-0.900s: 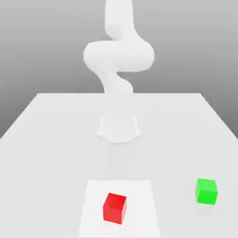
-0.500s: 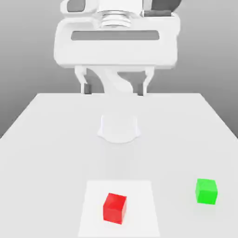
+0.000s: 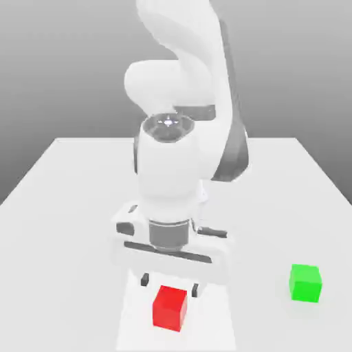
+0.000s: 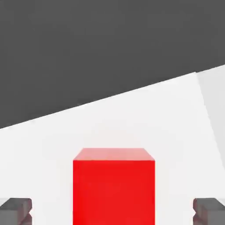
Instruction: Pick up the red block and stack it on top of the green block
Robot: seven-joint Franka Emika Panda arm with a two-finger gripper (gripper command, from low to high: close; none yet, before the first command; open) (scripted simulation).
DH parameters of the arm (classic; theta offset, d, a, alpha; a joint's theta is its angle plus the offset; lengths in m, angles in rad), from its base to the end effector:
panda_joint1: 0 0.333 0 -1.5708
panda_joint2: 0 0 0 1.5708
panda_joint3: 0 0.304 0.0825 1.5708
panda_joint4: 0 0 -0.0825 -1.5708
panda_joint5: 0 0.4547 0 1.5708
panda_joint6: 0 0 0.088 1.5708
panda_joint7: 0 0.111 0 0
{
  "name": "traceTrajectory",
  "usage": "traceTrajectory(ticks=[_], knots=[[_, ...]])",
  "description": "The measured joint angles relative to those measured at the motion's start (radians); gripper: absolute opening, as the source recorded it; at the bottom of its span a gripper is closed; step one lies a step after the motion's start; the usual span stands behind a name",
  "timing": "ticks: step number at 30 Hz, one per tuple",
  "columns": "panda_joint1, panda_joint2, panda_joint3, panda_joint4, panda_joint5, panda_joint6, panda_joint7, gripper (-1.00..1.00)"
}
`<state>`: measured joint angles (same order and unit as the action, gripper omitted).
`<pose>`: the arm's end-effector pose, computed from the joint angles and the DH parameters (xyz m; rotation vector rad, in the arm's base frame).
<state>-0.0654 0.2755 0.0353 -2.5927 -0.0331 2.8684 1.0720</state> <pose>0.4522 -0.0099 0.0767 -2.7006 1.6034 -0.0002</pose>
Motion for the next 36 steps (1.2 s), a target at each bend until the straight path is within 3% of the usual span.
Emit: traceTrajectory(ticks=[1,8,14,27,32,33,36], knots=[[0.003,0.031,-0.004,0.004,-0.004,0.027,0.003,-1.0],[0.003,0.037,-0.004,0.005,-0.007,0.032,0.006,-1.0],[0.002,-0.145,0.018,-0.021,0.016,-0.123,-0.009,-1.0],[0.38,-0.241,0.257,-0.006,0.016,-0.235,0.082,-1.0],[0.411,-0.098,0.218,0.003,-0.089,-0.108,0.165,-1.0],[0.421,-0.068,0.204,0.005,-0.109,-0.081,0.18,1.0],[0.421,-0.068,0.204,0.005,-0.109,-0.081,0.18,1.0]])
